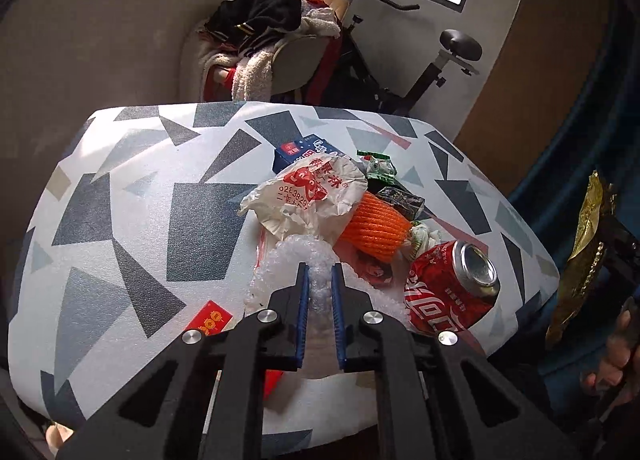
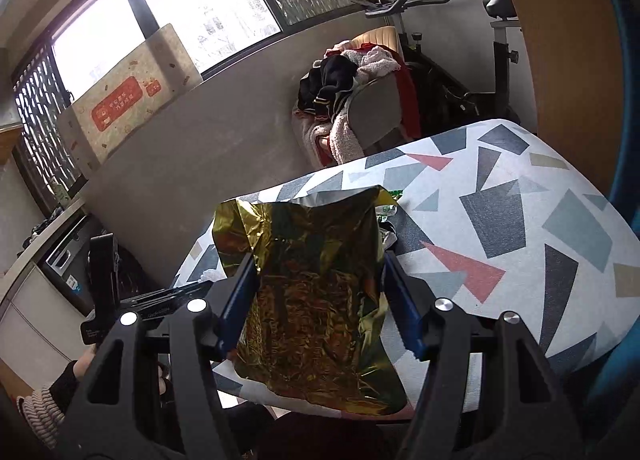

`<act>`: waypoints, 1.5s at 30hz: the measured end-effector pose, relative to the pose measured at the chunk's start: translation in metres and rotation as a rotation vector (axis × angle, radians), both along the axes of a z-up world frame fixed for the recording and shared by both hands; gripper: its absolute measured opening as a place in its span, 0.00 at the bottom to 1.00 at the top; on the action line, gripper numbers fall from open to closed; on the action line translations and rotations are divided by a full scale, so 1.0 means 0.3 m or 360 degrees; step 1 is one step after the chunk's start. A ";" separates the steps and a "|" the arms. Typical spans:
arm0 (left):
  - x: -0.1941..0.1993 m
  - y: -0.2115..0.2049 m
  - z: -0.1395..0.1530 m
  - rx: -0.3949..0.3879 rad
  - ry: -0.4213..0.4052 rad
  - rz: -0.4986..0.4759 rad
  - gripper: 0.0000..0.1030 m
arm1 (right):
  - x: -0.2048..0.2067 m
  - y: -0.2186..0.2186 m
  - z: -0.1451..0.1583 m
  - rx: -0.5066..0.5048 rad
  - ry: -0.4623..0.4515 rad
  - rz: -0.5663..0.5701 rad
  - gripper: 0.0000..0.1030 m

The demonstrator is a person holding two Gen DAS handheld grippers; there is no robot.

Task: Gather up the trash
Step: 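Carry the foil bag and foam net down over the brown bin with both grippers, then open both grippers to drop the foam net and foil bag into the bin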

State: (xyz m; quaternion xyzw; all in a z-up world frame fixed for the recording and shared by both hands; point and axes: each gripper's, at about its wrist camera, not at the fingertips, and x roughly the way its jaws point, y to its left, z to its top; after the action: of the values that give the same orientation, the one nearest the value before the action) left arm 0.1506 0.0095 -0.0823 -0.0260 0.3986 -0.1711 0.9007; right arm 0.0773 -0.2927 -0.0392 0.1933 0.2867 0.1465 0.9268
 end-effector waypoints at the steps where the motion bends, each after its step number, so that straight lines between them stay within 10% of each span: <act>1: -0.031 -0.003 0.022 0.0021 -0.0023 -0.0020 0.11 | -0.013 0.007 0.003 -0.0005 -0.0008 0.0002 0.61; 8: -0.255 -0.037 0.038 0.0088 -0.0062 -0.0199 0.11 | -0.105 0.065 -0.022 -0.0057 0.0000 0.0034 0.61; 22: -0.495 -0.123 -0.313 0.0067 0.0262 -0.0424 0.11 | -0.222 0.118 -0.122 -0.0152 0.0089 0.0088 0.61; 25: -0.503 -0.146 -0.358 0.0052 0.0299 -0.0465 0.29 | -0.237 0.128 -0.149 -0.0163 0.0109 0.0089 0.61; 27: -0.505 -0.139 -0.365 0.0011 0.0298 -0.0436 0.69 | -0.244 0.138 -0.175 -0.0181 0.0127 0.0083 0.61; 37: -0.532 0.040 -0.242 -0.0043 0.0026 -0.0124 0.87 | -0.261 0.293 -0.386 -0.0294 0.0329 0.0285 0.62; 45: -0.580 0.139 -0.190 0.0241 -0.0328 0.0125 0.94 | -0.254 0.416 -0.544 -0.0439 0.0491 0.0455 0.63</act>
State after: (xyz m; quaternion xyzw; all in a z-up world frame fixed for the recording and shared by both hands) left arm -0.0233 0.0512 -0.1394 0.0443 0.3143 -0.1069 0.9423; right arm 0.0011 -0.1680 -0.2023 0.0425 0.4666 0.2044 0.8595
